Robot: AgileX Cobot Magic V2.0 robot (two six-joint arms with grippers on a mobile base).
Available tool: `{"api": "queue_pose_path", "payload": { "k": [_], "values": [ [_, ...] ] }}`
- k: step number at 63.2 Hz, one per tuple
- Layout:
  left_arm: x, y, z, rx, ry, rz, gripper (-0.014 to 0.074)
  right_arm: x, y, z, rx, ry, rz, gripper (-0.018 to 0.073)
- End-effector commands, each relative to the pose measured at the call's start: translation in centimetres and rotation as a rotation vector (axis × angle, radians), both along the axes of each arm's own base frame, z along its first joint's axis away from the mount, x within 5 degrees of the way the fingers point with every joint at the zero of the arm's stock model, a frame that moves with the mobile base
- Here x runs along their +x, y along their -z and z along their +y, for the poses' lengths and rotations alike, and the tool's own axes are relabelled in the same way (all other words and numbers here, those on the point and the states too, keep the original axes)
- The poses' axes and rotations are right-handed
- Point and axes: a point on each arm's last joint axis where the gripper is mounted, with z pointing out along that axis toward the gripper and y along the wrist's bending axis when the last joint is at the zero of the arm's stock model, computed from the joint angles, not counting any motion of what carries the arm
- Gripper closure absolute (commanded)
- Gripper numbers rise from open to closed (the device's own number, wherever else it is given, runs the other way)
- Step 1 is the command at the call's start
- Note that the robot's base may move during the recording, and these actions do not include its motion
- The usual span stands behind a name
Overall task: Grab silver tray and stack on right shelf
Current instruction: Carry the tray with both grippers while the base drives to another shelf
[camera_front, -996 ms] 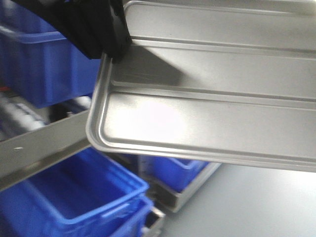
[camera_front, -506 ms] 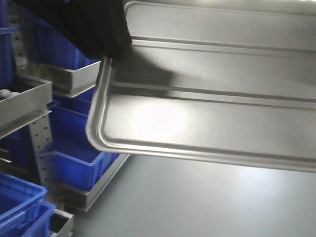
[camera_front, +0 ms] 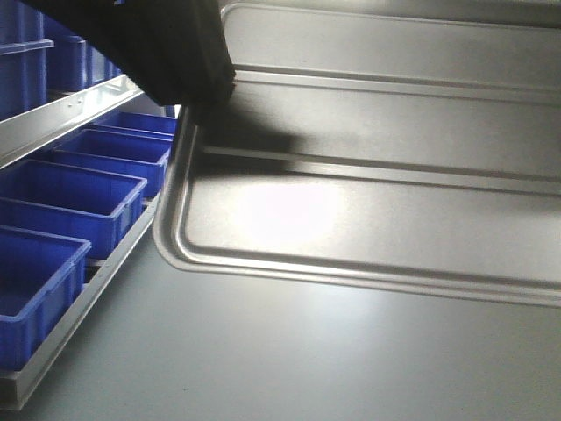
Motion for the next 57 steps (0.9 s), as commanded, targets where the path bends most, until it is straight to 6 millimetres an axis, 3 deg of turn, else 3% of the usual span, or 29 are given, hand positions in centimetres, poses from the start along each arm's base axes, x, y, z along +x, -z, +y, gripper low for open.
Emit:
{"api": "queue_pose_path", "payload": {
  "k": [1,57],
  "values": [
    [-0.07,-1.53,0.71,0.002,0.009,-0.057,0.0689,0.41,-1.18,-0.33,-0.028,-0.007,-0.095,0.0503],
    [-0.1,-1.52,0.7,0.0,0.009,-0.053,0.0689,0.38,-1.16,-0.34,-0.03,-0.007,-0.091,0.0503]
  ]
}}
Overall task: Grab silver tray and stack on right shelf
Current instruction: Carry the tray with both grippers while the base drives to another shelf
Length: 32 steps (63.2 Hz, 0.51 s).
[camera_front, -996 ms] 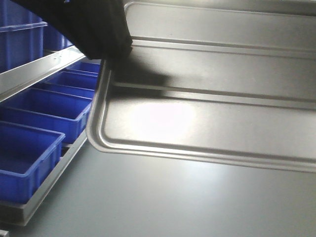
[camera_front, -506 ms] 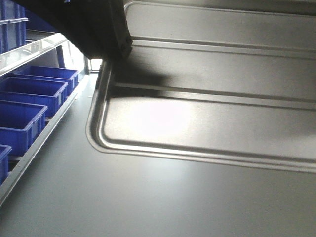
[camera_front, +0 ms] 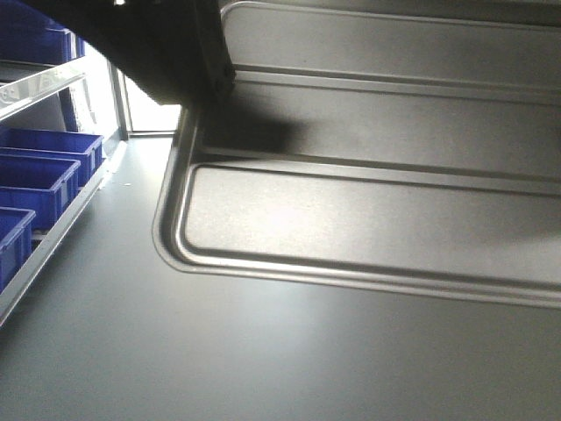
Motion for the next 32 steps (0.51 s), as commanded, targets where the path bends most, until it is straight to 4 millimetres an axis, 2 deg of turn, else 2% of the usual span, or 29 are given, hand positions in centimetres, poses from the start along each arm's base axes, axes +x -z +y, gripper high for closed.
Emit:
{"api": "queue_pose_path", "payload": {
  "k": [1,32],
  "values": [
    [-0.07,-1.52,0.72,0.001,0.008,-0.055,0.0689,0.39,-1.24,-0.34,-0.028,-0.007,-0.094,0.0503],
    [-0.07,-1.52,0.72,0.001,0.008,-0.055,0.0689,0.39,-1.24,-0.34,-0.028,-0.007,-0.094,0.0503]
  ]
}}
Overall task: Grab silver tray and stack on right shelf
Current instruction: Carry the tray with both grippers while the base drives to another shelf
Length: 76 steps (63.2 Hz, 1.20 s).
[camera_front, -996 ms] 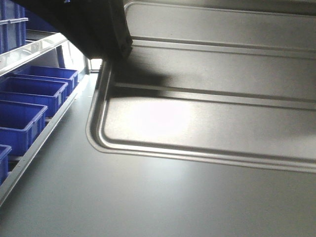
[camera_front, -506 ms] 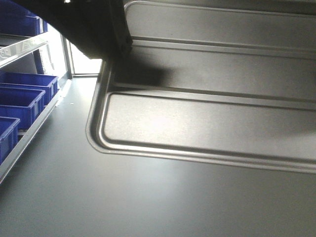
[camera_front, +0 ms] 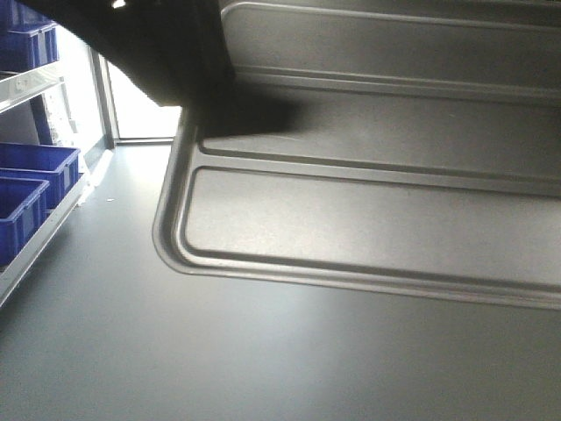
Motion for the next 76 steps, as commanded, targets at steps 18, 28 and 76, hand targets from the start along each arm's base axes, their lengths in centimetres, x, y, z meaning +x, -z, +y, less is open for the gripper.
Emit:
{"api": "queue_pose_path", "payload": {
  "k": [18,28,76],
  "values": [
    [-0.04,-1.48,0.68,0.003,0.008,-0.056,0.0689,0.4,-1.25,-0.33,-0.028,-0.007,-0.096,0.0503],
    [-0.04,-1.48,0.68,0.003,0.008,-0.056,0.0689,0.41,-1.23,-0.33,-0.029,-0.007,-0.094,0.0503],
    [-0.04,-1.47,0.7,0.006,0.007,-0.055,0.0689,0.47,-1.19,-0.3,-0.03,-0.007,-0.091,0.0503]
  ]
}}
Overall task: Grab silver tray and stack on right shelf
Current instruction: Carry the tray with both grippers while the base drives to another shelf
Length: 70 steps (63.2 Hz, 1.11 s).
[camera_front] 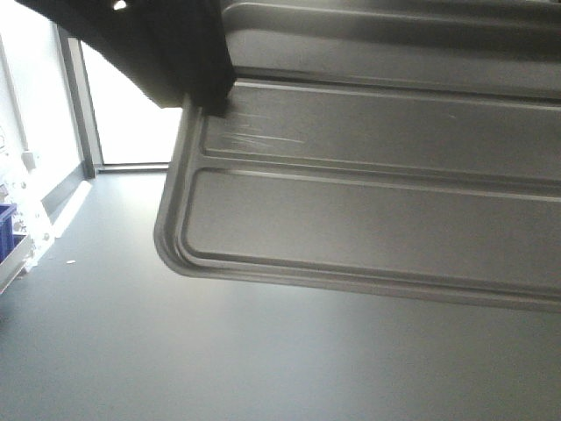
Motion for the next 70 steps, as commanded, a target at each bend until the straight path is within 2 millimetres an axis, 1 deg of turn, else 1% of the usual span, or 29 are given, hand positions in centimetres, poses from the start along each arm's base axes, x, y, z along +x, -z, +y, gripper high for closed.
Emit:
{"api": "queue_pose_path", "payload": {
  "k": [1,70],
  "values": [
    [-0.06,-1.58,0.77,0.001,0.008,-0.059,0.0689,0.47,-1.21,-0.3,-0.03,-0.007,-0.092,0.0503],
    [-0.03,-1.59,0.8,0.005,0.007,-0.063,0.0689,0.47,-1.21,-0.3,-0.029,-0.007,-0.093,0.0503]
  ]
}}
